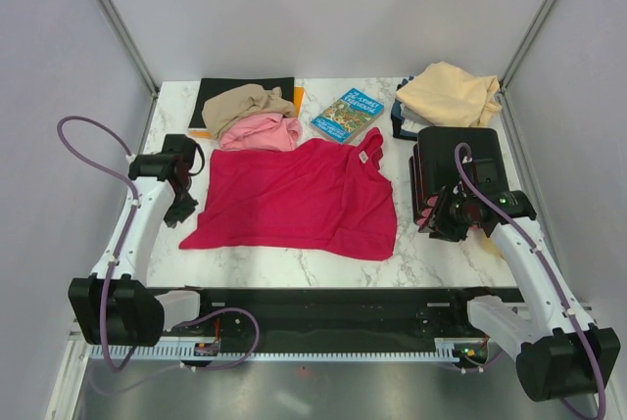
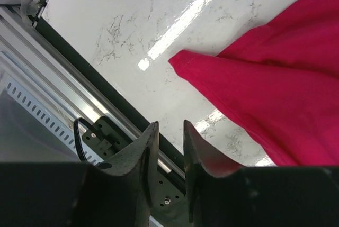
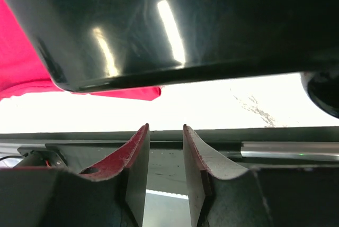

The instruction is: Fold and stack the t-shirts

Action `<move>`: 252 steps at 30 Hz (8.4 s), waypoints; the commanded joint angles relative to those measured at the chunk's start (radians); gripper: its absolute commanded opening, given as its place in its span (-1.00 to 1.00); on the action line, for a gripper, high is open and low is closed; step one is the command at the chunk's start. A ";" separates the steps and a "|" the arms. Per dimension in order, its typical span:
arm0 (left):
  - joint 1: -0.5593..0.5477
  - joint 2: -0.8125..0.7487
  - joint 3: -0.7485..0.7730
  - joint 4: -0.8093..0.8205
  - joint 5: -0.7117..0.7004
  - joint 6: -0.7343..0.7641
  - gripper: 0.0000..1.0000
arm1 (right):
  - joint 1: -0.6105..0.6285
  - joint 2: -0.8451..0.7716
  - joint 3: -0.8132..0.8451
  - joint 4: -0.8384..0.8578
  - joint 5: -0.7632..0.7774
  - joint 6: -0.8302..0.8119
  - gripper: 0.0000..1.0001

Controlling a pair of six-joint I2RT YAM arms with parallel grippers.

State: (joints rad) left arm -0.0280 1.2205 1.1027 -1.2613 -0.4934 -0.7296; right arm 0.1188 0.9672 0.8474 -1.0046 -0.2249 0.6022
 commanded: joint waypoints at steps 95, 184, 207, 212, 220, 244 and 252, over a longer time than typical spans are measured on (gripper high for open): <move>0.005 0.228 0.256 0.137 0.240 0.219 -0.20 | 0.614 0.936 0.443 0.313 0.013 -0.193 0.02; -0.154 0.473 0.125 0.290 0.440 0.188 -0.96 | 0.621 0.956 0.406 0.308 0.378 -0.127 -1.00; -0.269 0.501 -0.128 0.355 0.526 0.127 -0.96 | 0.630 0.679 0.099 0.239 0.246 0.010 -1.00; -0.291 0.462 -0.202 0.355 0.539 0.098 -0.96 | 0.654 0.654 0.101 0.215 0.252 0.022 -1.00; -0.293 0.358 -0.222 0.288 0.515 0.091 -0.95 | 0.656 0.565 0.333 0.095 0.317 0.021 -0.85; -0.282 0.470 0.289 0.174 0.388 0.162 -0.52 | 0.352 1.124 1.073 0.011 0.467 -0.245 0.16; -0.282 0.450 0.197 0.192 0.397 0.160 -0.53 | 0.340 1.151 1.117 0.000 0.487 -0.234 0.15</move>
State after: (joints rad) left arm -0.3134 1.7210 1.3205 -1.0721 -0.0807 -0.5953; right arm 0.4561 2.1124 1.8992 -0.9897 0.2352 0.3664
